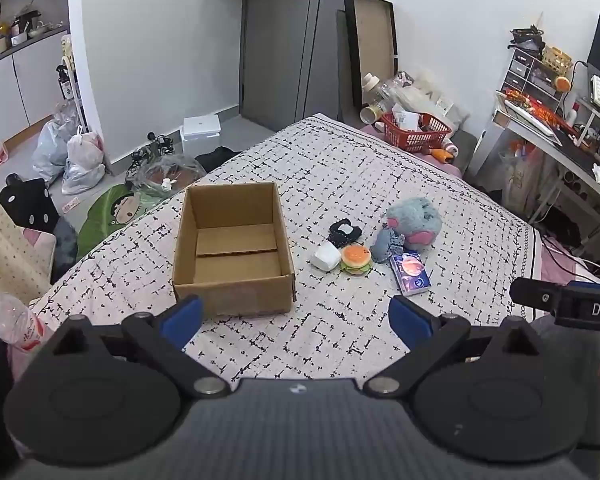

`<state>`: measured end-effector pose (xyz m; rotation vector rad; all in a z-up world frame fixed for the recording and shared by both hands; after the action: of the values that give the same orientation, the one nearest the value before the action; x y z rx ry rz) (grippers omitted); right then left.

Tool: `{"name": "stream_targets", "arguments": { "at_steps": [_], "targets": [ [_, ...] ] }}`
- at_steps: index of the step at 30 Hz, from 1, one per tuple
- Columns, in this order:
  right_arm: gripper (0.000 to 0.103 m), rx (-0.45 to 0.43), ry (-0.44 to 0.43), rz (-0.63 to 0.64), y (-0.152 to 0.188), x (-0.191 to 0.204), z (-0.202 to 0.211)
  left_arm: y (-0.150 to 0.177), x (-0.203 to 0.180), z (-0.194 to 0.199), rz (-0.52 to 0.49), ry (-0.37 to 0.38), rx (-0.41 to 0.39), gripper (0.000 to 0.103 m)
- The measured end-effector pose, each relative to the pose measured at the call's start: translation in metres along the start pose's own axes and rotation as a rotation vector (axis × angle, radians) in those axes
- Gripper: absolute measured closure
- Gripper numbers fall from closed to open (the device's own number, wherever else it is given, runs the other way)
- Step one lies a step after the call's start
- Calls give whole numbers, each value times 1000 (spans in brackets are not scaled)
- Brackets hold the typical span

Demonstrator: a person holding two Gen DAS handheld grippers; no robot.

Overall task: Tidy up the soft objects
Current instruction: 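Move both tools toward the items beside the cardboard box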

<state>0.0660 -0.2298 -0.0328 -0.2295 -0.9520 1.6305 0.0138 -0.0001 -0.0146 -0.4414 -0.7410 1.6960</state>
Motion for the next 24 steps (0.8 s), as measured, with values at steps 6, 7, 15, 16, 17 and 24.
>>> {"name": "stream_targets", "arguments": {
  "at_steps": [6, 7, 15, 16, 17, 24],
  "targets": [
    [0, -2, 1, -10, 0, -3, -2, 0, 2, 2, 0, -5, -8, 4],
    [0, -2, 2, -9, 0, -3, -2, -1, 3, 2, 4, -6, -9, 5],
    [0, -1, 18, -6, 2, -1, 0, 1, 7, 2, 4, -2, -15, 5],
    [0, -2, 19, -5, 2, -1, 0, 0, 5, 2, 2, 0, -22, 5],
    [0, -1, 21, -4, 1, -1, 0, 0, 4, 2, -2, 2, -22, 5],
    [0, -7, 22, 3, 0, -1, 3, 0, 2, 4, 3, 7, -15, 5]
  ]
}}
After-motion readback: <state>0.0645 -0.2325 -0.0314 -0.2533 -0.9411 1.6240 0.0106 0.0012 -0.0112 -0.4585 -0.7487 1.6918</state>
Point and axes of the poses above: each gripper's, at about its wrist camera, not at the fingertips, and z roughly against the way its jaws point, x to its left, y to its underside, the point moved 2 cm from there along -z, roughly the way its jaws point, and after that the axes turned 14 degrees about -y, right-handed, at the moved point
